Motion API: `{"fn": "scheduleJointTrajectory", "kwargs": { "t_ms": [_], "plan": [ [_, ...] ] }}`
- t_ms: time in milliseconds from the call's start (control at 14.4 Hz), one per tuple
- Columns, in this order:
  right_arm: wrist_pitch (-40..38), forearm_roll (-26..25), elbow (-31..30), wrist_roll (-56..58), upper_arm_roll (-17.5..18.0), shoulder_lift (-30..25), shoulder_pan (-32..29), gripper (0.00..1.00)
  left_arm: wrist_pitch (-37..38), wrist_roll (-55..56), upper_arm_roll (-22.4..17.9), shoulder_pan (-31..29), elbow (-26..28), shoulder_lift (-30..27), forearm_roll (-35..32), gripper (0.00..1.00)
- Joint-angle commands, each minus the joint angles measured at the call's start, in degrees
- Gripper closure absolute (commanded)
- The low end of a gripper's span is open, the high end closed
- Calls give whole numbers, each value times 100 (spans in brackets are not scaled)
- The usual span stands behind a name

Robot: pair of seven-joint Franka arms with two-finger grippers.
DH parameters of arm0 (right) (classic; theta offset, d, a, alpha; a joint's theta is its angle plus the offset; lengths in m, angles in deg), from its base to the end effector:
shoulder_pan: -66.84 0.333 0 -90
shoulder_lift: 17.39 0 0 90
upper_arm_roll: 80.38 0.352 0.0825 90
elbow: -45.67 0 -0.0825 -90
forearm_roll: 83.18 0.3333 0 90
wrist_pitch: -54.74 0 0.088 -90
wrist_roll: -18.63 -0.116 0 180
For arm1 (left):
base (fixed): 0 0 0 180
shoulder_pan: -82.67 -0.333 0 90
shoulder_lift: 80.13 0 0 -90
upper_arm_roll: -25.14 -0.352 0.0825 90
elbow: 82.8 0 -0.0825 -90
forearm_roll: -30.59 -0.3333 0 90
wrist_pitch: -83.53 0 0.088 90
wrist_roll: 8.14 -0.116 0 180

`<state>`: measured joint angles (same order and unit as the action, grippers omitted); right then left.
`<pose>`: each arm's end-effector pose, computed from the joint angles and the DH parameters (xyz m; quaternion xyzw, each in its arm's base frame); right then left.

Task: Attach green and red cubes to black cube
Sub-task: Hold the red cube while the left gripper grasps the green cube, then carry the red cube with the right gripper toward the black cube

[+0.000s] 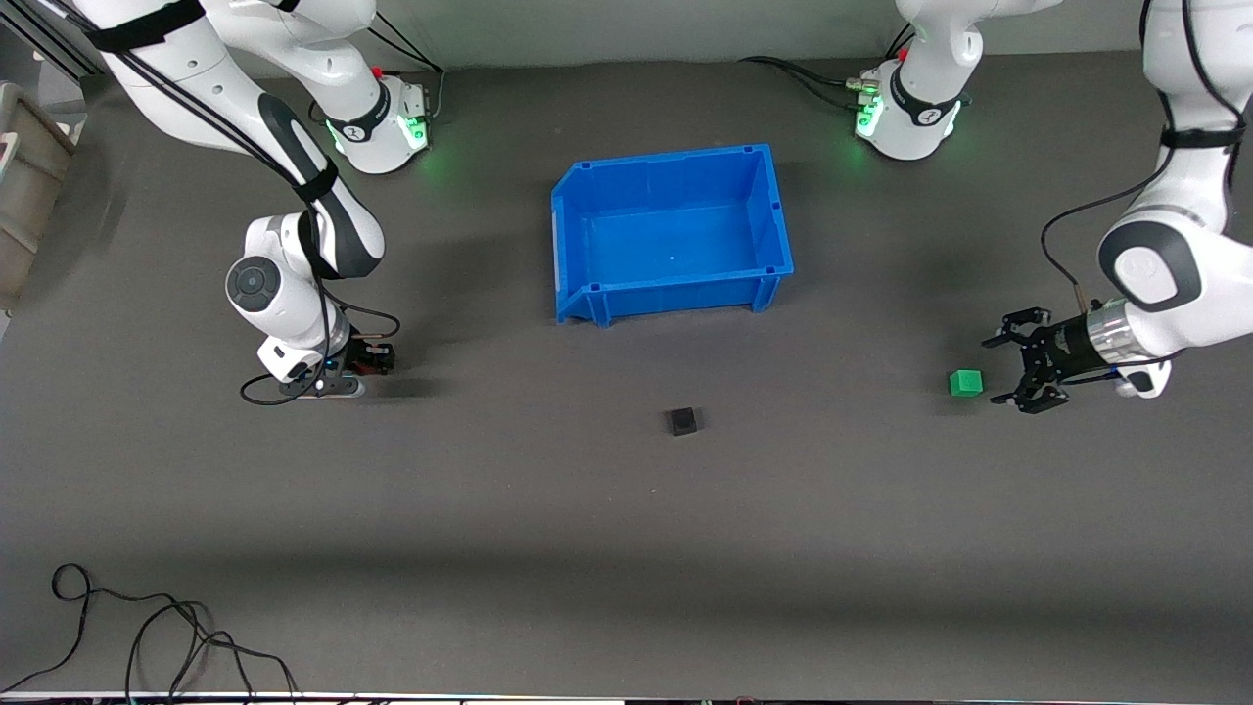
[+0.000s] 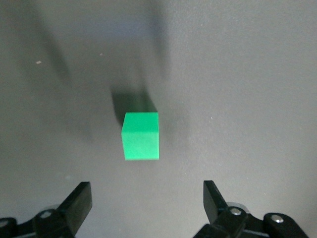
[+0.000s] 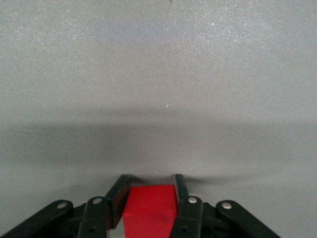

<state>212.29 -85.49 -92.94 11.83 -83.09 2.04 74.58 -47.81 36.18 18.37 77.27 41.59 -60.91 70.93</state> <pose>0.4811 0.0437 0.2426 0.9999 0.0045 -0.0026 0.0158 0.5173 0.0905 0.2913 0.7073 0.6668 -0.1508 0.1801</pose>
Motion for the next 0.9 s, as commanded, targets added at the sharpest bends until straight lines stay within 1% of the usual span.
{"fn": "scheduleJointTrajectory", "kwargs": {
  "t_ms": [0, 70, 139, 209, 348, 487, 626, 696, 765, 835],
  "plan": [
    [57, -138, 18, -66, -10, 26, 17, 79, -277, -870, 26, -172, 235, 108, 534, 0],
    [31, -138, 18, -58, -10, 26, 9, 88, -286, -994, 26, -181, 235, 178, 588, 0],
    [22, -138, 18, -58, -10, 17, -9, 92, -321, -1091, 26, -181, 226, 257, 623, 0],
    [13, -121, 27, -67, -10, -9, -18, 100, -417, -1153, 26, -181, 235, 301, 667, 0],
    [-13, 54, 62, -215, -10, -167, -26, 100, -462, -1162, 26, -172, 244, 363, 702, 0],
    [-135, 431, 228, -1081, 68, -273, -9, 100, -585, -1162, 26, -138, 235, 425, 842, 0],
    [-836, 669, 780, -2144, 358, -273, 0, 100, -698, -1162, 35, -85, 235, 477, 948, 0],
    [-1249, 670, 1157, -2759, 533, -230, 9, 100, -743, -1162, 52, -76, 235, 512, 957, 4],
    [-1575, 679, 1474, -3313, 674, -177, 17, 100, -743, -1162, 52, -76, 235, 539, 1053, 15],
    [-1813, 688, 1799, -3884, 745, -46, 17, 100, -743, -1162, 52, -76, 235, 539, 1141, 35]
  ]
}}
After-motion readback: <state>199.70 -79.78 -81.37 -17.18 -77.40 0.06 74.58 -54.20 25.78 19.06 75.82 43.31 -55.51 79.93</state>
